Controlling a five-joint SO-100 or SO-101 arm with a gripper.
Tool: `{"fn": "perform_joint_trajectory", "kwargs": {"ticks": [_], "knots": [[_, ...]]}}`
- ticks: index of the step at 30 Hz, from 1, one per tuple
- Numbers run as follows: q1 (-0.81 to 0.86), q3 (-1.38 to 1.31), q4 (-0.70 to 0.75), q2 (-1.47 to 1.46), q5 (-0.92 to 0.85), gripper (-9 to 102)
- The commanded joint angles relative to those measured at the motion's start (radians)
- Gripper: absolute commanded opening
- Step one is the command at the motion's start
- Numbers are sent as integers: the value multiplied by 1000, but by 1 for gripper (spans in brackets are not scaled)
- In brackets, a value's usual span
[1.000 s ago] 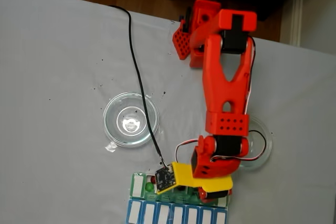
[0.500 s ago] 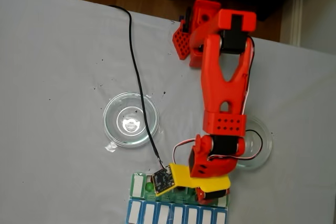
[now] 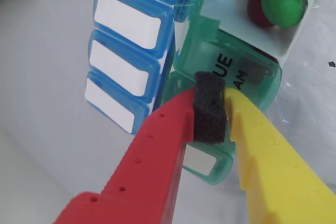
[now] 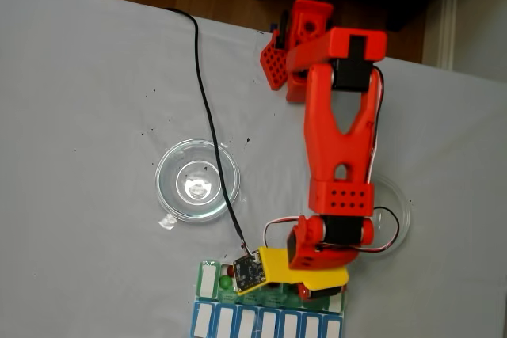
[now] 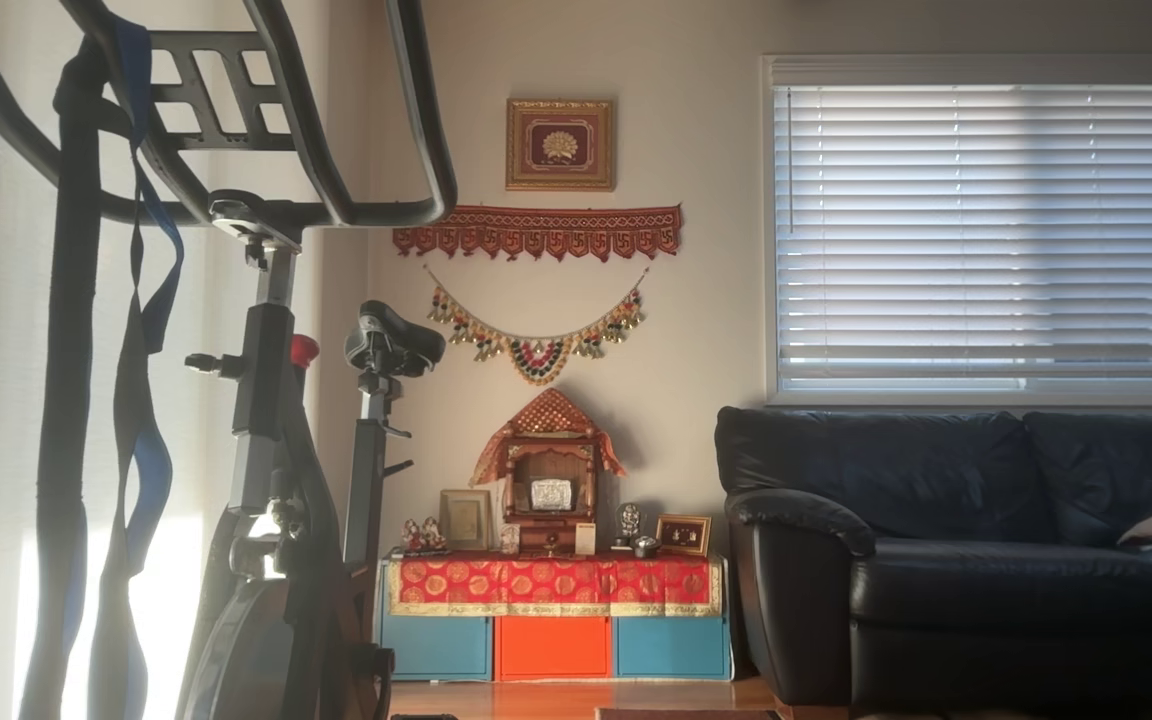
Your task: Sort medicines into box.
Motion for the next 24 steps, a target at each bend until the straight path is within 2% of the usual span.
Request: {"fn": "perform_joint_trajectory", "kwargs": {"ticks": [1,8,12,16,19,24], "knots": [[-18,-86,64,-29,-14,1],[-35,-94,60,-75,15,1],[-20,25,-109,58,35,1],[-5,216,-371,239,120,1],[9,287,-446,342,166,1],[48,307,-460,437,215,1]]}}
